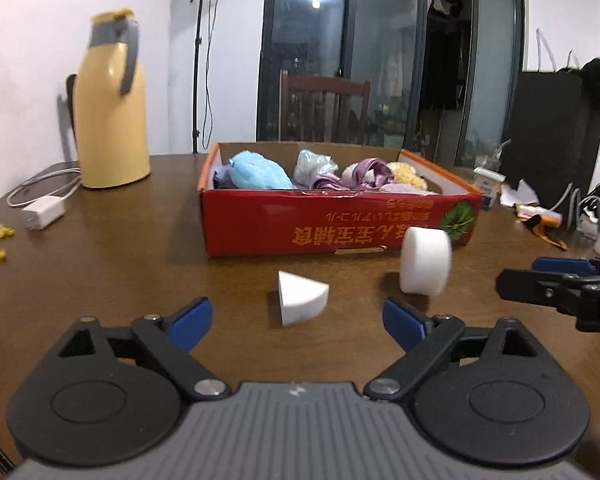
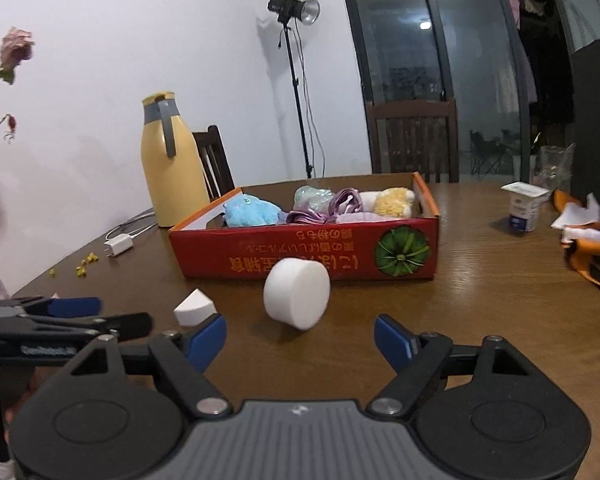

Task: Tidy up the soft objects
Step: 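Grasp the white foam wedge with the left gripper while the right gripper grasps the white foam cylinder, then lift both foam pieces and carry them toward the box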

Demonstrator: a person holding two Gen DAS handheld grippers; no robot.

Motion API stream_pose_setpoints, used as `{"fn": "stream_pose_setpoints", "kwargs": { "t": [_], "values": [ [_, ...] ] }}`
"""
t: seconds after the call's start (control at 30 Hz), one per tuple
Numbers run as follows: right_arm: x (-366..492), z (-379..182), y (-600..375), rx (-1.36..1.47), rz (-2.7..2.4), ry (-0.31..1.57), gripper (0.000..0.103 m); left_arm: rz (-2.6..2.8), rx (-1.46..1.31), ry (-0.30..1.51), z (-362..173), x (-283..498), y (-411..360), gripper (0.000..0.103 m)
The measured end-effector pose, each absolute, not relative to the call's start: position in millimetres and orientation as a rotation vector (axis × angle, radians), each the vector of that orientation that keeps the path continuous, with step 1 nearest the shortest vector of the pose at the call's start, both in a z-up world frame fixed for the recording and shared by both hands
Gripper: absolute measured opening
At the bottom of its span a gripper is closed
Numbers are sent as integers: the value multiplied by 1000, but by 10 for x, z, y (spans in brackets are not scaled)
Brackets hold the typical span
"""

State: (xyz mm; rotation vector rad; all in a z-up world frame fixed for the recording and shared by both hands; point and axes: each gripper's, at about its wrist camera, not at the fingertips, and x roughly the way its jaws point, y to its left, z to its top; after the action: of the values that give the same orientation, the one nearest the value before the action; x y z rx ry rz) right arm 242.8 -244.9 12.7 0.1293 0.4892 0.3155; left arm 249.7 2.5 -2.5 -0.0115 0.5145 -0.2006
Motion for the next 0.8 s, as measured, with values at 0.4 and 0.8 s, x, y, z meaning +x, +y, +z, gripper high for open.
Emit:
{"fn": "stream_pose_setpoints", "kwargs": {
  "t": [0.4, 0.8],
  "values": [
    [3323, -188, -2177, 187, 359, 601, 38, -291, -61, 641, -285, 3130, -14, 33],
    [3334, -208, -2244, 212, 363, 581, 34, -293, -150, 639, -285, 3168, 97, 30]
  ]
}}
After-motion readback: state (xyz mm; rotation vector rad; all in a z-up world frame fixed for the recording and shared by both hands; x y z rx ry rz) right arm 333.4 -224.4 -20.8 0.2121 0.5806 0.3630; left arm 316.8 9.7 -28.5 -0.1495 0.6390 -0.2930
